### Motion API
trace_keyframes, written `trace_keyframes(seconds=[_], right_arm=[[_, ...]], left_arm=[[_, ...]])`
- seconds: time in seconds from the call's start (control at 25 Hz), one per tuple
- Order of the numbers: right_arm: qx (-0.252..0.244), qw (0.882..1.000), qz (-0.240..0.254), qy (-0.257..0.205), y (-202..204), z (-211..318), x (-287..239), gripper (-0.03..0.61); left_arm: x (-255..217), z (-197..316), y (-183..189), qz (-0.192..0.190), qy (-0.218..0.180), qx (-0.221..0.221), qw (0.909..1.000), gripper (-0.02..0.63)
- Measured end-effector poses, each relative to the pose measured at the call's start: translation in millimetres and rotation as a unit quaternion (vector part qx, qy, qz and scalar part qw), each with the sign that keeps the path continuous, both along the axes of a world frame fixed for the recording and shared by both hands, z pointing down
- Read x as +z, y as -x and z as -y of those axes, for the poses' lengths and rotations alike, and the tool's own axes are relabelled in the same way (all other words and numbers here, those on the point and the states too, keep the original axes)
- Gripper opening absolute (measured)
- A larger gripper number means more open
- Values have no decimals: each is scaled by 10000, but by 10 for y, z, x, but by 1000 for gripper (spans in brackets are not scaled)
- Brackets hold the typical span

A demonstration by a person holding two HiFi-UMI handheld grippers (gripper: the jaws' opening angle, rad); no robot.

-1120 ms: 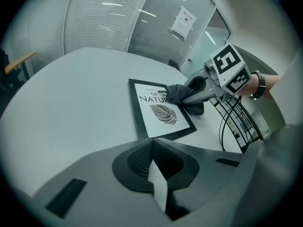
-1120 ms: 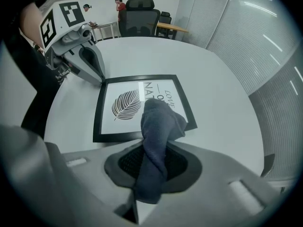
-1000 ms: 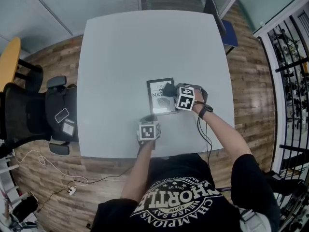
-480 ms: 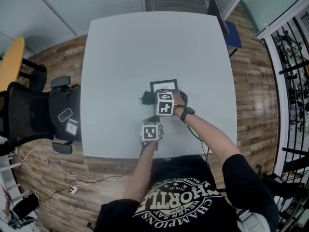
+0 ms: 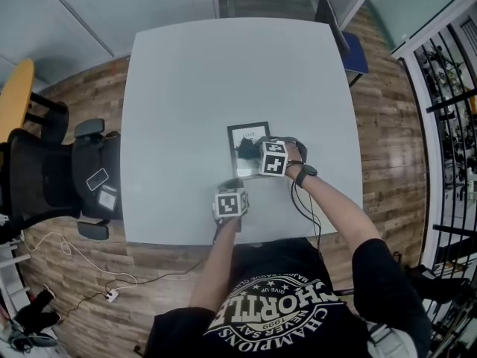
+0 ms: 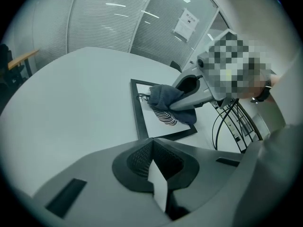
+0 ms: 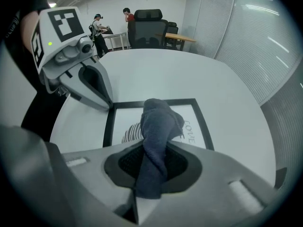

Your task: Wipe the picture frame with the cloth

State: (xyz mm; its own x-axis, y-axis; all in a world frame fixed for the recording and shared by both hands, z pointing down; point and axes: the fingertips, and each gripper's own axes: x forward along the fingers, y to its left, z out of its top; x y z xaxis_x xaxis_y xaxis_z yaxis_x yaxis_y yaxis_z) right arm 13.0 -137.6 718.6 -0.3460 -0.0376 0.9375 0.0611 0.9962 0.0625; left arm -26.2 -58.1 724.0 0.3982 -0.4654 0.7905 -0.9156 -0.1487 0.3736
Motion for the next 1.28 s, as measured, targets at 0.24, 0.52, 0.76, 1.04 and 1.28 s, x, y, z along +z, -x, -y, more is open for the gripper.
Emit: trace_keyframes(seconds=[0.24, 0.52, 0.76, 1.04, 1.28], right_arm=[[283, 9995, -131, -71, -393, 69, -22, 74], [639, 9975, -281, -72, -690, 152, 11, 74], [529, 9985, 75, -149, -340, 109, -190, 74], [-100, 9985, 513, 140, 515, -153, -334, 74], [-308, 9988, 280, 249, 728, -276, -62, 75]], left_arm=[[18, 3, 14, -12, -21, -12, 10000, -5], [4, 6, 12, -16, -28, -41, 10000, -4], [-6, -7, 3, -59, -80, -91, 9999, -4], [0, -5, -2, -101, -93, -118, 9998, -4], [90, -29, -17, -172, -23, -52, 9998, -3]])
